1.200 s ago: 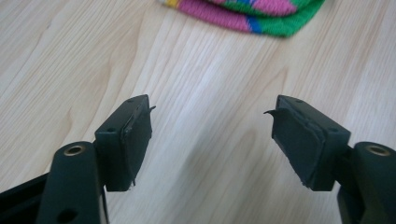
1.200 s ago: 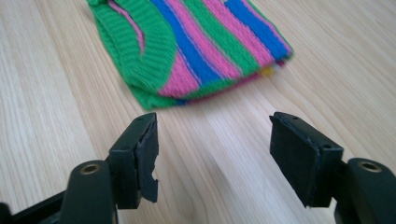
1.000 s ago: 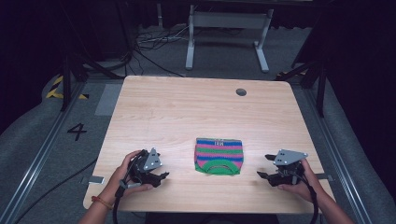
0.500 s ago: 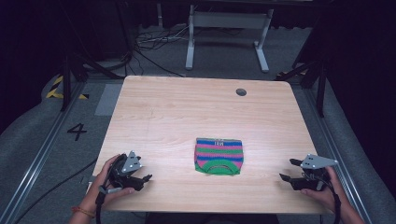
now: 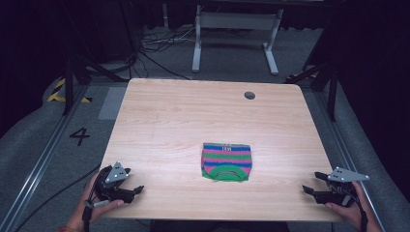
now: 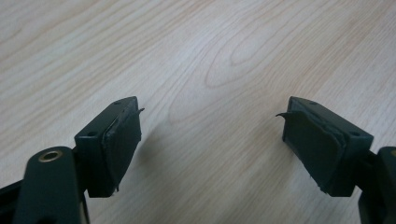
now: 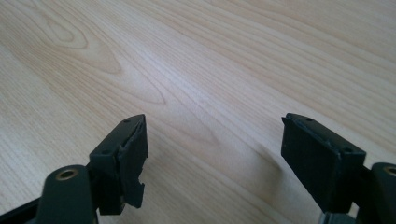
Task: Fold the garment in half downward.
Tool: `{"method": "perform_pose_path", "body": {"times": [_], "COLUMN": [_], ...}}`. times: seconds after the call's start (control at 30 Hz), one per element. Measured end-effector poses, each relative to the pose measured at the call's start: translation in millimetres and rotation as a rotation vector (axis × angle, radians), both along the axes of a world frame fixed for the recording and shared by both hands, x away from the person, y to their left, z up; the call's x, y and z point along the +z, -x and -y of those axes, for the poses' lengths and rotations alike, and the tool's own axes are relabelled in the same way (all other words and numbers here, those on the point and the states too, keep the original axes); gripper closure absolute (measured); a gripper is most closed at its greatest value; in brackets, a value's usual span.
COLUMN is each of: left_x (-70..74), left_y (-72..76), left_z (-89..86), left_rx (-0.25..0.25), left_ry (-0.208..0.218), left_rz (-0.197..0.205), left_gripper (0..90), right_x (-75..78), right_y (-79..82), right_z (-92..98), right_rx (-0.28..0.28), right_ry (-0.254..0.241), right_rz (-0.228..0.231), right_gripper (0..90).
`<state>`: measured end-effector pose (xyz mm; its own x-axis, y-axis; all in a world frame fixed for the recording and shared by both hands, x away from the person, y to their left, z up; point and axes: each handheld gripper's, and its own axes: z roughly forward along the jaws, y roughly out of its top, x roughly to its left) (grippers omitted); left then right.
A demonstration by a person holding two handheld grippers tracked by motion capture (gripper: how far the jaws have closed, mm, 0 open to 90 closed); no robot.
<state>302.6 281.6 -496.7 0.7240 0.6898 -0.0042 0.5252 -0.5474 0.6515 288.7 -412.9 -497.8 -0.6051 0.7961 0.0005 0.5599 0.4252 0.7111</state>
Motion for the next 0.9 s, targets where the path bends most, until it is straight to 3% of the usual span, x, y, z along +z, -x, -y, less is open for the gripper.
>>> {"method": "perform_pose_path", "body": {"times": [0.13, 0.23, 0.9], "left_x": [-4.2, -4.1, -4.5], "left_y": [0.9, 2.0, 5.9], "left_z": [-6.5, -7.2, -5.1], "left_rx": [0.023, 0.035, 0.106], "left_ry": [0.044, 0.037, 0.038], "left_rz": [-0.007, -0.005, -0.003], "left_gripper": [17.4, 15.9, 14.7], "right_x": [-3.3, -6.6, -6.9], "right_y": [4.1, 6.0, 5.8], "right_z": [1.9, 2.5, 3.2], "right_rx": [-0.024, -0.034, -0.038], "right_ry": [0.003, -0.03, -0.029], "right_rz": [-0.003, -0.008, -0.009], "right_gripper": [20.8, 19.7, 18.3]}}
